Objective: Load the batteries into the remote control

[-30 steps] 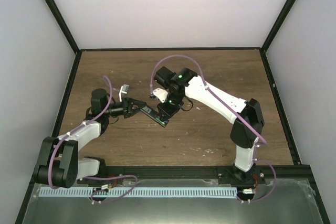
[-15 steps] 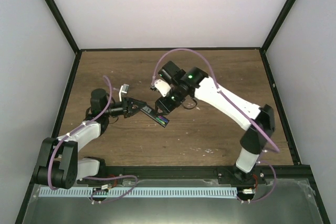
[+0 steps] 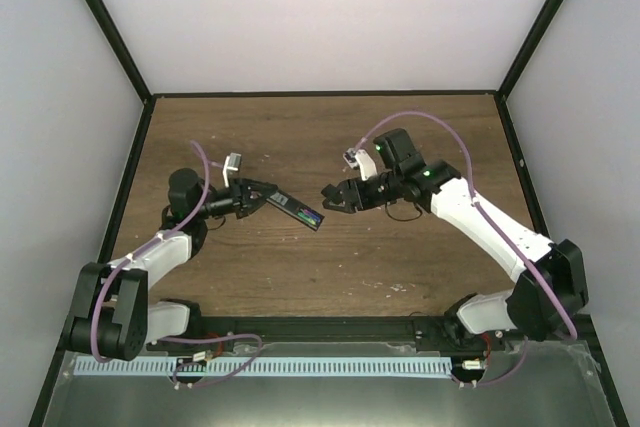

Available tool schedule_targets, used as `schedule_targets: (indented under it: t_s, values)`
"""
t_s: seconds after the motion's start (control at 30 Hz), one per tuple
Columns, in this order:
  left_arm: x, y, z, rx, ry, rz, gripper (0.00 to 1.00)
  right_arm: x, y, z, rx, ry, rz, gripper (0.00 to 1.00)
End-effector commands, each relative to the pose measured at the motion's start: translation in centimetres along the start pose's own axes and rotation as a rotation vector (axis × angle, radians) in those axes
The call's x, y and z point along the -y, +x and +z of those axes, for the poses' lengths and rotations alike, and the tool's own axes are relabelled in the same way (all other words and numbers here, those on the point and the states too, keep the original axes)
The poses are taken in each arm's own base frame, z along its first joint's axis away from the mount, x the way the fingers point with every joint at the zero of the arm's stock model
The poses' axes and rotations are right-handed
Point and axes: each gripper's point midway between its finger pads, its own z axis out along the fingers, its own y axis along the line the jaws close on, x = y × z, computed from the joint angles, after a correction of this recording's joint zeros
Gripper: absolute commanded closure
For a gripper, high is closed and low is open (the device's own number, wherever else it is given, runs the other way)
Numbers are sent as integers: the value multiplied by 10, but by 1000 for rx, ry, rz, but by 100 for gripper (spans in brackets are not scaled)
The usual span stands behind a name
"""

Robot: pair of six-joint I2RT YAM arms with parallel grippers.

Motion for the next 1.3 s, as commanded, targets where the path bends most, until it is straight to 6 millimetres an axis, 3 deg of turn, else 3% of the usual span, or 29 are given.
schedule_targets:
  t_s: [0.0,0.2,0.53,0.7,1.0,1.27]
  values:
    - [27,-12,-2,59,59,49,100,-45,-24,-17,126,-276,6,42]
    - [36,-16,-3,80,66,53,100,-56,-23,-20,122,-397,56,41]
    - [46,-18,-6,108,87,38,100,-41,-16,-15,98,-413,178,40]
    - [51,-18,-8,116,95,45,100,-49,-12,-15,77,-491,192,40]
    - [49,-17,-8,119,83,42,100,-63,-13,-22,63,-576,170,41]
    - [50,-18,-8,121,86,43,100,-60,-10,-18,36,-579,177,43]
